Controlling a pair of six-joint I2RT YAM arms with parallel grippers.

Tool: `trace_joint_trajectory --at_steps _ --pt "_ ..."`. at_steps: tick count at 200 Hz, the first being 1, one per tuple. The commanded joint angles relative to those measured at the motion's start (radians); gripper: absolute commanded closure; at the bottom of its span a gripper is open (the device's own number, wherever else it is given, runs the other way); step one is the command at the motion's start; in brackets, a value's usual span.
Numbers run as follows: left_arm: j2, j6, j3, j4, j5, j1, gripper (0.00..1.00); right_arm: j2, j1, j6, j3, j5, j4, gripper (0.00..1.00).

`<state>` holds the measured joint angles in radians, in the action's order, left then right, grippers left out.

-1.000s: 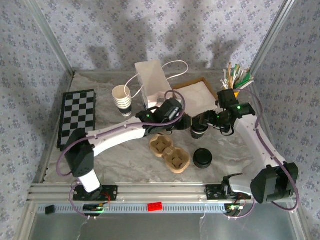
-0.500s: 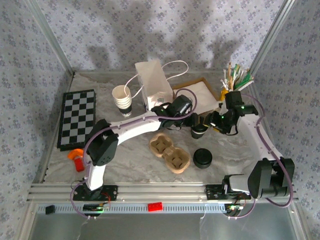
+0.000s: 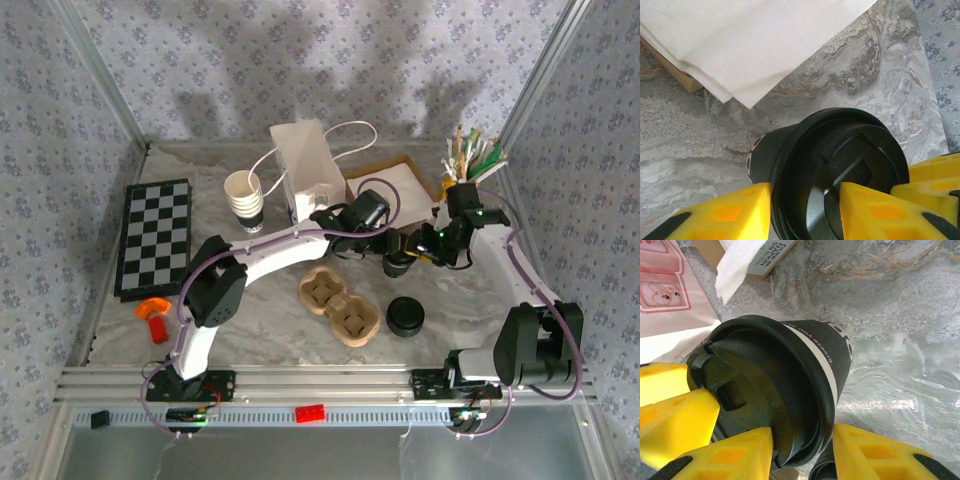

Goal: Pack the takeout coffee

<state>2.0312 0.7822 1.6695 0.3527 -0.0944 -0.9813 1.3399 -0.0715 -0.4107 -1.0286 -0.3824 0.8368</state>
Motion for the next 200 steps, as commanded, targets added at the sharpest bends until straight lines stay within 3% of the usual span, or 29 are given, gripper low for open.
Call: trace_joint_trajectory --at_steps 1,44,85,102,120,140,172,200 --pt "0.029 -0.015 0.009 0.045 -0.02 0.003 0.61 0.0 -0.007 -0.011 0.071 0.021 0.016 0.62" --pt "0.04 -0.018 -0.011 0.053 -0.023 0.003 0.63 -0.018 0.048 -0.038 0.173 -0.059 -0.065 0.63" --pt "0.045 -0.028 0.0 0.06 -0.011 0.007 0.62 -0.049 0.025 -0.068 0.15 -0.09 -0.07 0.58" --pt "0.046 -0.037 0.024 0.066 -0.013 0.01 0.62 -0.101 0.021 -0.072 0.095 -0.044 -0.029 0.5" --pt "0.043 -0.055 0.045 0.054 -0.014 0.01 0.62 -0.132 0.031 -0.1 0.068 -0.06 0.004 0.48" --pt "0.043 -0.079 0.075 0.044 -0.028 0.012 0.61 -0.133 0.046 -0.085 0.049 -0.078 0.039 0.38" --pt "0.02 -0.115 0.11 0.044 -0.007 0.013 0.58 -0.119 0.093 -0.089 0.024 -0.153 -0.001 0.43" --pt "0.013 -0.103 0.128 0.091 0.014 0.028 0.57 -0.056 0.093 -0.012 -0.035 -0.089 0.026 0.47"
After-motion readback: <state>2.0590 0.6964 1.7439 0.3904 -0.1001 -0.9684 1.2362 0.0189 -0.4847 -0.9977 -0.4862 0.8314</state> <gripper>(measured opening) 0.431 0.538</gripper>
